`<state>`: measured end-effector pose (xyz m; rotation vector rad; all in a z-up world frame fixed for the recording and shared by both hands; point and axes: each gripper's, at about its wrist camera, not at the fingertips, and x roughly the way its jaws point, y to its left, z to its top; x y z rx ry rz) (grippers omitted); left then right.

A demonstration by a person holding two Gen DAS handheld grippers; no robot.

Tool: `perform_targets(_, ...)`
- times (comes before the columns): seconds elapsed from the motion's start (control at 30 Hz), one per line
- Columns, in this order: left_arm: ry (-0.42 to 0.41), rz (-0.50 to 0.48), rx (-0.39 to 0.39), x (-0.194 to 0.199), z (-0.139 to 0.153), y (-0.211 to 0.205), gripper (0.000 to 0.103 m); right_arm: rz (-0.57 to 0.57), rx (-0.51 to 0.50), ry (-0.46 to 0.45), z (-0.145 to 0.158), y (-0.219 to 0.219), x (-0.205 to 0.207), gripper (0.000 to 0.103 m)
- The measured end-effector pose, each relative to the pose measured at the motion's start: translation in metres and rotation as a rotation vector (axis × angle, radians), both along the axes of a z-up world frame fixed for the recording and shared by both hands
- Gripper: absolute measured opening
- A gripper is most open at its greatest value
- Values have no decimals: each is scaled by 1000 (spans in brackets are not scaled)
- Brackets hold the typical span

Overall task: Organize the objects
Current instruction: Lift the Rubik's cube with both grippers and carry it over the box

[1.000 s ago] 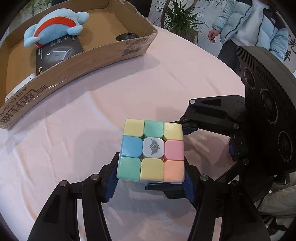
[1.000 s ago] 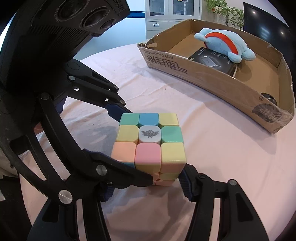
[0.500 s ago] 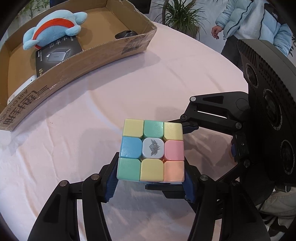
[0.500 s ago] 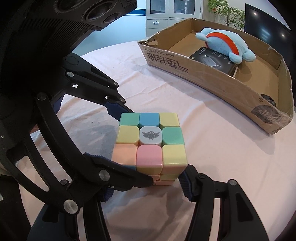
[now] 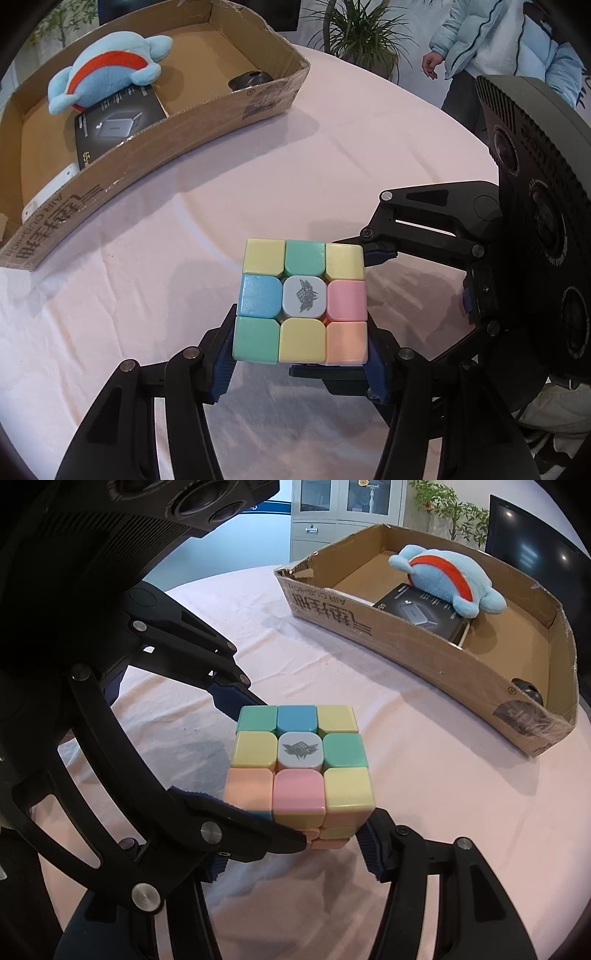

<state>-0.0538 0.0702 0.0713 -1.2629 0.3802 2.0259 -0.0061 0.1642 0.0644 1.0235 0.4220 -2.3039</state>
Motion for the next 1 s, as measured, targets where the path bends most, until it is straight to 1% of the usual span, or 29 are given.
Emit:
perform_targets(0.27, 46, -12, -8, -2, 18, 4, 57, -15, 3, 34, 10, 3, -2, 55)
perform_targets(0.4, 73, -18, 13, -9, 31, 6, 57, -27, 15, 64, 21, 5, -7, 55)
perform_targets(0.9, 185, -73, 18, -72, 88, 42, 56, -74, 56, 178, 74, 39, -56, 55)
perform_targets(1.0, 209, -81, 18, -82, 104, 51, 56, -82, 69, 195, 86, 49, -68, 55)
